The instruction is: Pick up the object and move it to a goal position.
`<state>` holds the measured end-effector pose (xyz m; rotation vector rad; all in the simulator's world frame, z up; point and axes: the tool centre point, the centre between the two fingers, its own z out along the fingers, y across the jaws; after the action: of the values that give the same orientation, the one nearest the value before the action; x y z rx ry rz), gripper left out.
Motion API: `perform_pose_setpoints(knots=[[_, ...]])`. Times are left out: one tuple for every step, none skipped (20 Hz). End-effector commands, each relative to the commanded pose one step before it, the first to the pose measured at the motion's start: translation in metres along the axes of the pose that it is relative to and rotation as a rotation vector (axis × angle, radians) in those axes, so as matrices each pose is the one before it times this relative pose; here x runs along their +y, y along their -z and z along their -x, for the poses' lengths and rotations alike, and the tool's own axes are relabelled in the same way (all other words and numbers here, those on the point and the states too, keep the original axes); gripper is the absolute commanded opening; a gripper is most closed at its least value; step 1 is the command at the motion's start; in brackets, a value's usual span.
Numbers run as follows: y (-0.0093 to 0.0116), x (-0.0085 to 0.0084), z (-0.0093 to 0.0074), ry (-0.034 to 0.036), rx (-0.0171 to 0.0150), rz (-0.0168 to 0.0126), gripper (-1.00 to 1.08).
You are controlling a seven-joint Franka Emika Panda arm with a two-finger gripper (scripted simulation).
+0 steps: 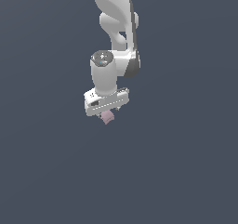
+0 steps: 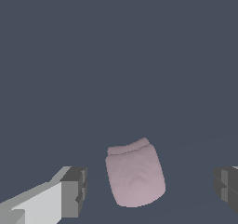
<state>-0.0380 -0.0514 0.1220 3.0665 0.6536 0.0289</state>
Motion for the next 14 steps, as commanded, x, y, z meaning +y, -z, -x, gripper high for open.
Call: perform_pose_setpoints(knots=[[-0.00756, 0.00064, 0.00872, 0.06043, -0.00390, -0.00188, 1.00], [-0.00272, -0.00002, 0.00319, 0.02170, -0.00141, -0.00084, 1.00], [-0.00255, -0.00012, 0.00301, 0.02047, -0.00129, -0.00084, 1.00], [-0.00238, -0.00020, 0.00282, 0.01924, -0.00118, -0.00084, 1.00], [-0.00221, -0.00026, 0.00264, 0.01801, -0.00107, -0.00083, 1.00], [-0.00205, -0.00031, 0.00245, 0.01677, -0.00097, -0.00080, 1.00], [-0.00189, -0.00035, 0.00226, 0.01555, -0.00087, -0.00077, 1.00], [-0.00173, -0.00036, 0.00208, 0.01430, -0.00078, -0.00074, 1.00], [-0.00157, -0.00038, 0.00189, 0.01307, -0.00069, -0.00069, 1.00], [-0.00141, -0.00037, 0.00171, 0.01181, -0.00061, -0.00064, 1.00], [-0.00126, -0.00037, 0.00151, 0.01060, -0.00053, -0.00059, 1.00], [-0.00111, -0.00034, 0.00134, 0.00934, -0.00046, -0.00053, 1.00], [-0.00096, -0.00031, 0.00116, 0.00809, -0.00039, -0.00046, 1.00], [-0.00081, -0.00027, 0.00098, 0.00685, -0.00032, -0.00040, 1.00]])
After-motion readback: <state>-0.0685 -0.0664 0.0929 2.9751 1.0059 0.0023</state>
